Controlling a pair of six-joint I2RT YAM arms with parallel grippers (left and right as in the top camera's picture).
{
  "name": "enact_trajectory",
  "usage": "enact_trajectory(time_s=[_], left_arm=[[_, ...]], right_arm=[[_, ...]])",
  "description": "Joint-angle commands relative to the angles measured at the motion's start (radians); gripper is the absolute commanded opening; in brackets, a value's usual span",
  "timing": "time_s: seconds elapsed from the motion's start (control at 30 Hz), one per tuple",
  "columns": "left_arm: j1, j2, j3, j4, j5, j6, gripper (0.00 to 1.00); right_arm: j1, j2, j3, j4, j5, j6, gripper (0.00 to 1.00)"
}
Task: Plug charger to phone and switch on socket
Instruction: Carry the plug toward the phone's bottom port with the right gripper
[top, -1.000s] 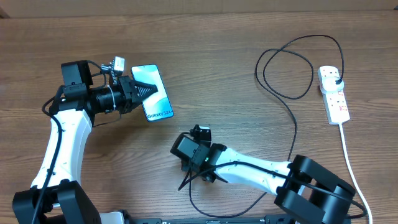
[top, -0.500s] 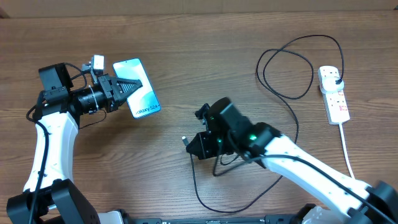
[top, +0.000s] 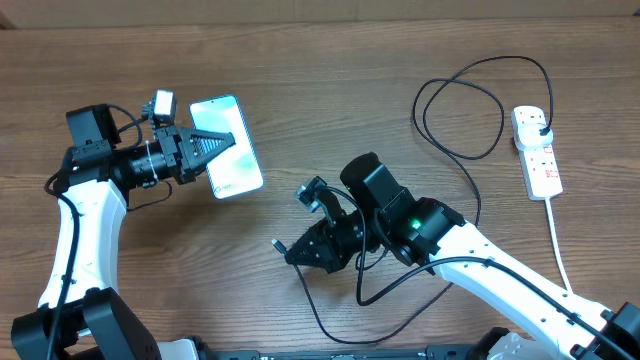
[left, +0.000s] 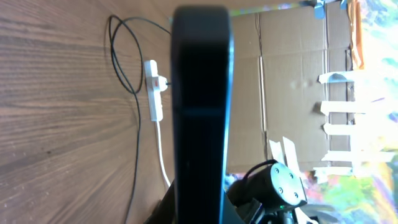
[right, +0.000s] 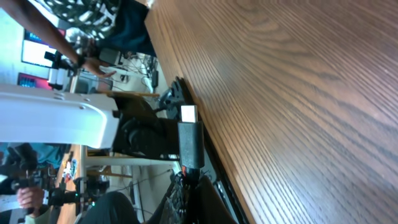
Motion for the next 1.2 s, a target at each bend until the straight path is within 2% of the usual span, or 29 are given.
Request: enact_trajectory(time_s=[0.0, 0.37, 0.57, 0.73, 0.9, 1.17], left_arm=[[-0.003, -0.013, 0.0, -0.047, 0.065, 0.075, 0.04], [-0.008, -0.013, 0.0, -0.256, 0.013, 0.233, 0.04], [-0.049, -0.013, 0.0, -0.335, 0.016, 0.324, 0.04], [-0.113, -0.013, 0.0, -0.337, 0.016, 0.332, 0.04], [-0.173, -0.013, 0.0, -0.322, 0.016, 0.332, 0.04], [-0.219, -0.013, 0.0, -0.315, 0.012, 0.331, 0.04]], right_arm=[[0.003, -0.006, 0.0, 0.027, -0.023, 0.029, 0.04], [0.002, -0.016, 0.001, 0.03, -0.022, 0.029, 0.04], [0.002, -0.128, 0.001, 0.003, 0.043, 0.033, 0.04], [0.002, -0.212, 0.0, -0.124, 0.205, 0.082, 0.04], [0.005, -0.222, 0.0, -0.145, 0.211, 0.136, 0.04], [0.005, -0.222, 0.0, -0.14, 0.211, 0.138, 0.04]])
